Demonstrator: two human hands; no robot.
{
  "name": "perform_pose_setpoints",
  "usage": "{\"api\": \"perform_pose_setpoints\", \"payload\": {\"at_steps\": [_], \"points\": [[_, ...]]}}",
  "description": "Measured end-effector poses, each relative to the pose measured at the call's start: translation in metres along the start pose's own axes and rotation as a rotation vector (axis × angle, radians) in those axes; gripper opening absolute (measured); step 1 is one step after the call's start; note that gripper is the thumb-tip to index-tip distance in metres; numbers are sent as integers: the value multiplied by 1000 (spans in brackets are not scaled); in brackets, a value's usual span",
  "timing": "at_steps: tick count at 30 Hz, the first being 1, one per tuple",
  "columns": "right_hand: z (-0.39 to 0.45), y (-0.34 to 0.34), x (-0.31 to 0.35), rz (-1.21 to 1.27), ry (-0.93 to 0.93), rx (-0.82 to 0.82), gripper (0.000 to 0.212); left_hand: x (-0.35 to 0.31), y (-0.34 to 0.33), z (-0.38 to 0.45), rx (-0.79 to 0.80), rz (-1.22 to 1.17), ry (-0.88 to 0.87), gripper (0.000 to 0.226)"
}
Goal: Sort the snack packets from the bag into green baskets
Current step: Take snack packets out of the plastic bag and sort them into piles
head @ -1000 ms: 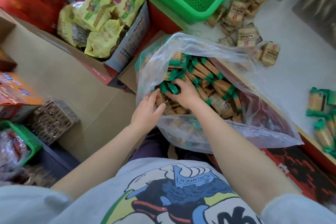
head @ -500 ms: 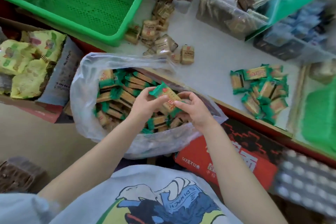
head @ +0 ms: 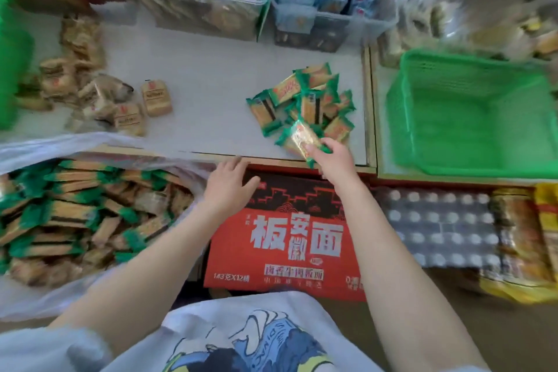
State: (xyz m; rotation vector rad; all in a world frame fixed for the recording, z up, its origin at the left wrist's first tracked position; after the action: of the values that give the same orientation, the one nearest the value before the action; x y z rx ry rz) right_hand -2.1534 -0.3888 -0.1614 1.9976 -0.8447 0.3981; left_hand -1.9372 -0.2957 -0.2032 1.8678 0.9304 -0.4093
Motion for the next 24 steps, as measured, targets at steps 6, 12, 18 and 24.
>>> {"api": "perform_pose_setpoints", "payload": {"at_steps": [6, 12, 18, 24], "points": [[19, 13, -3, -202, 32, -418, 36, 7, -14, -4, 34, 159, 14, 62], [18, -32, 4, -429, 371, -91, 46, -2, -11, -3, 28, 168, 41, 64], [4, -31, 9, -313, 298, -22, 54, 5, -9, 0, 62, 148, 2, 67], [-66, -61, 65, -117, 370, 106, 32, 23, 31, -56, -257, -25, -245, 61]]}}
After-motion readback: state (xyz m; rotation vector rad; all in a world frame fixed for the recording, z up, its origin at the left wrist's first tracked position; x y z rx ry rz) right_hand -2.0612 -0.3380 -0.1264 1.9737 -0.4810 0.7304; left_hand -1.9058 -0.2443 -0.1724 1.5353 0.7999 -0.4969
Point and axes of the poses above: each hand's wrist, its own z-axis towards the middle knuckle, its own y-axis out of the back of the hand, x = y × z, the point moved 5 cm from there along z, towards the middle knuckle, and after that the axes turned 13 degrees about -z, right-handed, at the moved point
